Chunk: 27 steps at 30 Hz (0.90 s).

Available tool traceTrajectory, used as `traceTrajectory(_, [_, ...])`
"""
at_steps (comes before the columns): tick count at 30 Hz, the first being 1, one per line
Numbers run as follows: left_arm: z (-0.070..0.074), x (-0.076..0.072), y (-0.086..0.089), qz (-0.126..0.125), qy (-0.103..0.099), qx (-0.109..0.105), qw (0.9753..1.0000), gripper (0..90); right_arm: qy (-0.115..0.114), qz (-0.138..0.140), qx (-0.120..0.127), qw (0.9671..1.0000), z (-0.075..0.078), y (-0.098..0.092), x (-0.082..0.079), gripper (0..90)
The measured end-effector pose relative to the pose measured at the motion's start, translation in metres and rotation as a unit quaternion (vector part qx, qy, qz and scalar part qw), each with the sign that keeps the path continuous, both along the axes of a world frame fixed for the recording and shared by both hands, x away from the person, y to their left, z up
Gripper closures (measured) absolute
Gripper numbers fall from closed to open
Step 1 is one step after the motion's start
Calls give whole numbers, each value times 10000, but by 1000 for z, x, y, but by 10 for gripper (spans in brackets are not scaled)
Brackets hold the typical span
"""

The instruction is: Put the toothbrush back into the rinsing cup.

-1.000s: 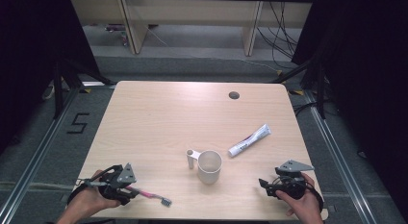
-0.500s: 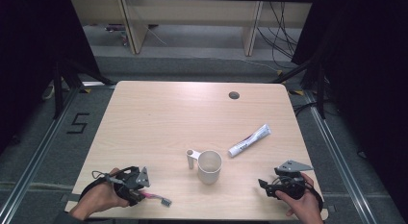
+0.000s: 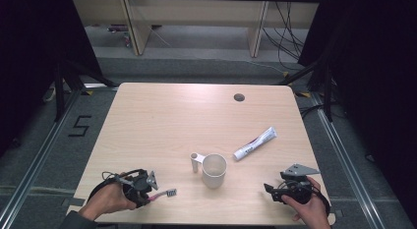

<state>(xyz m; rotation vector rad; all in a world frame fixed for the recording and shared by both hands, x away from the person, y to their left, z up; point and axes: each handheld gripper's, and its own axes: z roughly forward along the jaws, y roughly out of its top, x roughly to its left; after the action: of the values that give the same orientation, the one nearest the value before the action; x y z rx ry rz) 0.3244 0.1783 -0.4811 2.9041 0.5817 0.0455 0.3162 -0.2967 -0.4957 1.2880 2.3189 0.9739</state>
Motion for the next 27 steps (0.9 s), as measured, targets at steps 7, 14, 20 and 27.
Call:
traceTrajectory(7, [0,4,-6,310,171,194,9992,820,59,7,-11,10000,0,0,0,217])
traceTrajectory(14, [1,5,-11,351,235,369,9984,824,4,15,-20,10000,0,1,0,218])
traceTrajectory(20, [2,5,-10,316,195,340,9987,828,17,11,35,10000,1,1,0,218])
traceTrajectory(27, [21,12,3,633,-331,-440,9965,828,68,-80,107,9999,2,0,0,218])
